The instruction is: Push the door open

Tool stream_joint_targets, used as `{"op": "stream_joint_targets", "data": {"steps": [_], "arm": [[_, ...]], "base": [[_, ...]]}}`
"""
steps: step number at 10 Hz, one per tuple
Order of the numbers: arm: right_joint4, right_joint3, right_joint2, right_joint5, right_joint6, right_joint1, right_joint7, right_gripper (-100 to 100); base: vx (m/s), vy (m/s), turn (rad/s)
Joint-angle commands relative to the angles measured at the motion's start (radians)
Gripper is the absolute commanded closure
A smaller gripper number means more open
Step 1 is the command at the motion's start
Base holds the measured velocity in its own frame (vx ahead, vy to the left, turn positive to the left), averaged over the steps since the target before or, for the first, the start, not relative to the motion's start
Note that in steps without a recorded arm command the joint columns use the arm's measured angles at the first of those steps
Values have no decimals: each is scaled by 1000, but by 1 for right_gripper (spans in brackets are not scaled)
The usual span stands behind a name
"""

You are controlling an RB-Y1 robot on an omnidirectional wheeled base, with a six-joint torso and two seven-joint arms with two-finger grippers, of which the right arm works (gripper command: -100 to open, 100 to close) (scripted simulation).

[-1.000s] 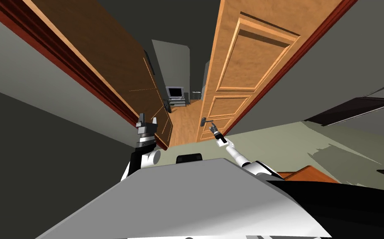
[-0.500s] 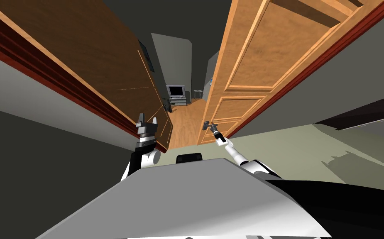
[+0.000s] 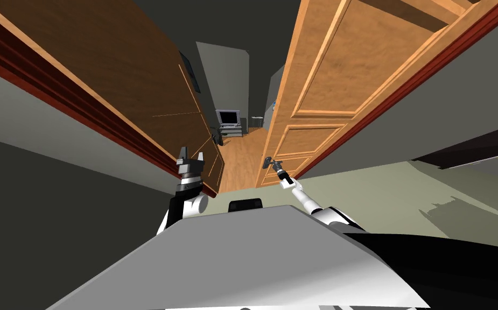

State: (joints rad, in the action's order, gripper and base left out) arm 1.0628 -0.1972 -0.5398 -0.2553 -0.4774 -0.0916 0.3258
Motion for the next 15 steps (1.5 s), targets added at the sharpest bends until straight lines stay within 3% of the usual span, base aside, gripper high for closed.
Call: {"op": "stream_joint_targets", "data": {"steps": [1,15], "arm": [[-1,-3,2,0,-1,6,1,100],[-120,162,47,-4,10,-54,-77,100]], "base": [[0,0,0],[148,53,-32]]}}
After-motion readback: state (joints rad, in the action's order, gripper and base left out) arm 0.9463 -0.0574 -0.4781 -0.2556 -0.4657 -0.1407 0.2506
